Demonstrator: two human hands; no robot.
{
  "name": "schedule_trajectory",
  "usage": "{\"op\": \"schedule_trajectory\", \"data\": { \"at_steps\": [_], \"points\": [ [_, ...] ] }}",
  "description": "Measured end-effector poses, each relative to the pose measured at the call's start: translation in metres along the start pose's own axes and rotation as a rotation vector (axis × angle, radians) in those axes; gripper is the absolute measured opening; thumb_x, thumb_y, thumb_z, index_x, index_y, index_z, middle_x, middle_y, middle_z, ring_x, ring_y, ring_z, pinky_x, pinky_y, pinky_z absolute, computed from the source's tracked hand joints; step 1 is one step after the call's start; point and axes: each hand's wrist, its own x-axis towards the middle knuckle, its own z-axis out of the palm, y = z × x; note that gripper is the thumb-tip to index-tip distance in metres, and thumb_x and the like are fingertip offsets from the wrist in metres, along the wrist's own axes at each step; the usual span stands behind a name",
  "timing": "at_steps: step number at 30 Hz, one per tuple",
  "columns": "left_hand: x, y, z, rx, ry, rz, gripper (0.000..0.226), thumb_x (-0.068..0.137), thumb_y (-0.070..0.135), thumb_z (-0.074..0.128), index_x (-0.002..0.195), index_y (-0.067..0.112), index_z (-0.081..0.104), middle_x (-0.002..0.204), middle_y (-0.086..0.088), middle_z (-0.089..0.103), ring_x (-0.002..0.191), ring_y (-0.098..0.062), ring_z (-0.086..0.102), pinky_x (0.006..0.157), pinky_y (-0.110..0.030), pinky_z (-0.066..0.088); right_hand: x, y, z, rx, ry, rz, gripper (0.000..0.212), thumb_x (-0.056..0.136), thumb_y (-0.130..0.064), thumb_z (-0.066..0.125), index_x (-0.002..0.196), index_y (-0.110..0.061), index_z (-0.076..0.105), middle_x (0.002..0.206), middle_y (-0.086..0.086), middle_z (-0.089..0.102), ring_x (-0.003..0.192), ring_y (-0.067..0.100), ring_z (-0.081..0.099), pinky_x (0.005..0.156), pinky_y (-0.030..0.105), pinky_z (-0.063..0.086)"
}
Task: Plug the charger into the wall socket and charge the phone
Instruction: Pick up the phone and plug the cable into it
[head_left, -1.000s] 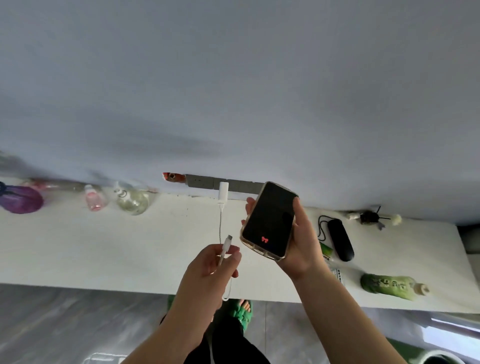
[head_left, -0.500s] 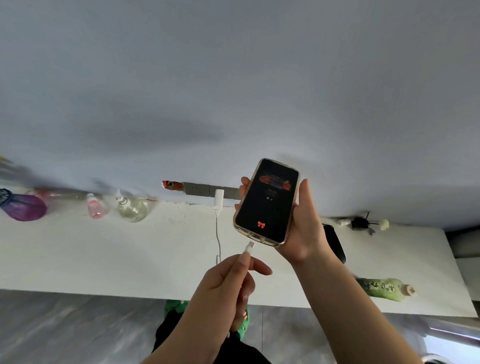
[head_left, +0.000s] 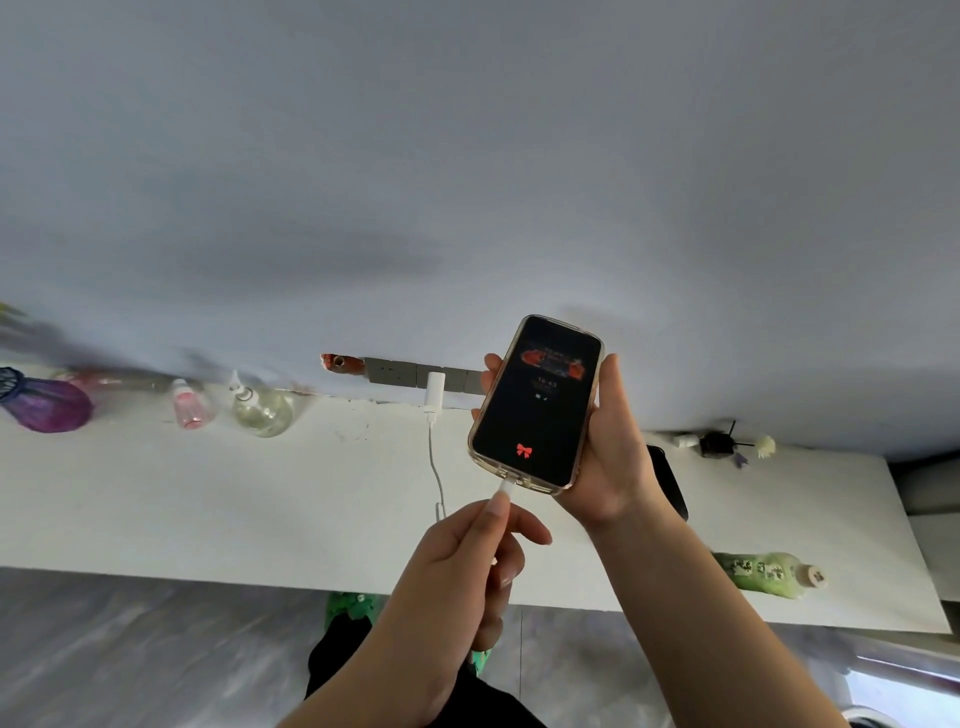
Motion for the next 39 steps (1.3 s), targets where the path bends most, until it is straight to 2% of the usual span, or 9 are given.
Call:
{"op": "schedule_trajectory", "data": {
  "at_steps": [7,11,15,21,25,30,34,37,39],
  "points": [
    [0.002,0.0,0.007,-0.059,0.031,-0.051,0.046,0.095,0.039,0.039,0.063,0.022,0.068,0.045,0.006,0.042,0.033,-0.005,0.025,0.035,-0.014,0.022,0.001,-0.003,-0.005,-0.068,-0.002,-0.039,0.075,0.084,-0.075,0.036,0.118,-0.017,0.069,0.129,0.012,0.065,0.115,0.03,0.062,0.095,0.053,0.052],
    [0.003,-0.003,0.009,-0.105,0.063,-0.061,0.047,0.096,0.036,0.039,0.063,0.02,0.068,0.046,0.004,0.043,0.032,-0.006,0.025,0.035,-0.014,0.022,0.004,-0.001,-0.011,-0.11,-0.004,-0.043,0.079,0.084,-0.077,0.026,0.125,-0.021,0.064,0.132,0.012,0.063,0.124,0.033,0.058,0.1,0.054,0.048],
    [0.004,-0.007,0.013,-0.153,0.065,-0.054,0.045,0.098,0.032,0.037,0.068,0.016,0.066,0.047,0.004,0.043,0.032,-0.006,0.023,0.034,-0.012,0.021,0.004,0.003,-0.014,-0.081,-0.032,-0.032,0.078,0.084,-0.077,0.031,0.131,-0.022,0.059,0.132,0.012,0.064,0.12,0.032,0.061,0.095,0.055,0.051],
    [0.006,-0.012,0.013,-0.145,0.06,-0.02,0.047,0.098,0.03,0.037,0.064,0.02,0.068,0.048,0.005,0.044,0.032,-0.005,0.022,0.034,-0.013,0.019,0.001,0.004,-0.022,-0.053,-0.024,-0.039,0.077,0.085,-0.075,0.035,0.119,-0.015,0.07,0.125,0.013,0.067,0.111,0.032,0.064,0.094,0.053,0.052],
    [0.008,-0.014,0.014,-0.113,0.043,-0.004,0.046,0.097,0.028,0.037,0.067,0.022,0.071,0.049,0.006,0.047,0.03,-0.003,0.024,0.034,-0.012,0.021,0.0,0.004,-0.023,-0.046,-0.008,-0.049,0.078,0.085,-0.076,0.035,0.121,-0.016,0.069,0.123,0.012,0.068,0.109,0.031,0.064,0.094,0.052,0.052],
    [0.011,-0.014,0.013,-0.087,0.053,0.007,0.047,0.097,0.028,0.037,0.066,0.024,0.072,0.048,0.007,0.047,0.029,-0.003,0.026,0.033,-0.012,0.022,-0.002,0.002,-0.027,-0.09,-0.008,-0.052,0.078,0.085,-0.077,0.032,0.109,-0.017,0.075,0.114,0.01,0.072,0.105,0.03,0.067,0.091,0.051,0.053],
    [0.016,-0.015,0.014,-0.093,0.064,-0.013,0.05,0.098,0.027,0.035,0.063,0.023,0.07,0.047,0.006,0.046,0.03,-0.003,0.023,0.034,-0.012,0.02,0.001,0.002,-0.028,-0.092,-0.002,-0.08,0.079,0.083,-0.078,0.035,0.122,-0.018,0.067,0.123,0.012,0.068,0.111,0.032,0.064,0.095,0.054,0.05],
    [0.019,-0.016,0.011,-0.073,0.041,-0.027,0.047,0.098,0.027,0.036,0.069,0.02,0.072,0.05,0.005,0.047,0.032,-0.004,0.025,0.035,-0.013,0.021,0.003,0.0,-0.027,-0.12,0.001,-0.08,0.076,0.082,-0.078,0.038,0.115,-0.019,0.071,0.122,0.011,0.068,0.112,0.032,0.062,0.099,0.055,0.048],
    [0.022,-0.014,0.007,0.011,-0.016,-0.069,0.043,0.098,0.03,0.036,0.081,0.017,0.073,0.057,0.002,0.056,0.036,-0.006,0.035,0.036,-0.016,0.03,0.003,-0.004,-0.029,-0.12,0.006,-0.055,0.073,0.082,-0.077,0.04,0.112,-0.02,0.073,0.12,0.011,0.068,0.111,0.032,0.063,0.096,0.055,0.05]
  ]
}}
